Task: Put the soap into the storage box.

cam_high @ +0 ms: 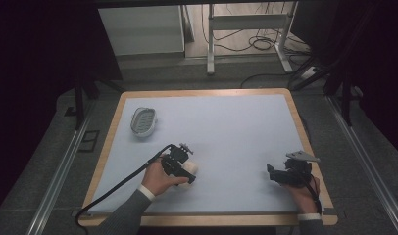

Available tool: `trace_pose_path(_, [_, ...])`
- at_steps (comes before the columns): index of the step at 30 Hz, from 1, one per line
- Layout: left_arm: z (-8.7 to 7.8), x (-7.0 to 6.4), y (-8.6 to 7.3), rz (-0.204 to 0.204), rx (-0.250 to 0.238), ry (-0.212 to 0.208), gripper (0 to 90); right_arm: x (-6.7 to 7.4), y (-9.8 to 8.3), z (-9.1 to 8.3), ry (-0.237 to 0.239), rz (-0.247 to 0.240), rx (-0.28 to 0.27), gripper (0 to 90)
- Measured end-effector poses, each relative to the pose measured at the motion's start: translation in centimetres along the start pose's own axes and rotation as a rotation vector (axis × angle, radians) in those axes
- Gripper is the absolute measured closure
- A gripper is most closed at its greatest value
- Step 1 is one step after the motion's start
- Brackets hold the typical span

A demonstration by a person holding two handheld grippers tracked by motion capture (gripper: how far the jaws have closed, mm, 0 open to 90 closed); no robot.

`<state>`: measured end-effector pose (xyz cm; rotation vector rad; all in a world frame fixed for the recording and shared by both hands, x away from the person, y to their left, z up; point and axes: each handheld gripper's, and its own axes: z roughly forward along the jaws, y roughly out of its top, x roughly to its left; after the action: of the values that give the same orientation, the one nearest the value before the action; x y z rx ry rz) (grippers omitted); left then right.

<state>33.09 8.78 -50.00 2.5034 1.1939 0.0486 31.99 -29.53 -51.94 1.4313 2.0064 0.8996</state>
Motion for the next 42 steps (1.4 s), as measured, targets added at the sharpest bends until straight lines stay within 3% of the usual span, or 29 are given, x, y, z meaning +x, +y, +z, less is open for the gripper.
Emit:
trace_pose_path(10, [0.33,0.0,0.04,0.006,0.006,-0.002,25.5,-0.13,-0.04,0.01,-0.006,0.002,0.001,5.9])
trace_pose_path(19, [0.28,0.16,0.04,0.015,0.008,-0.008,37.4,-0.32,-0.06,-0.04,-0.014,0.01,0.001,5.9])
trace_pose_path(28, [0.73,0.13,0.1,0.021,0.02,0.005,39.9,-0.32,-0.05,-0.06,-0.015,0.013,0.002,5.9])
trace_pose_path(34, [0.53,0.31,0.02,0.039,0.027,0.011,49.2,-0.45,-0.07,-0.09,-0.018,0.016,0.0,5.9])
trace_pose_path(42, [0.51,0.45,0.02,0.049,0.026,0.005,49.6,-0.55,-0.09,-0.09,-0.023,0.018,0.001,5.9])
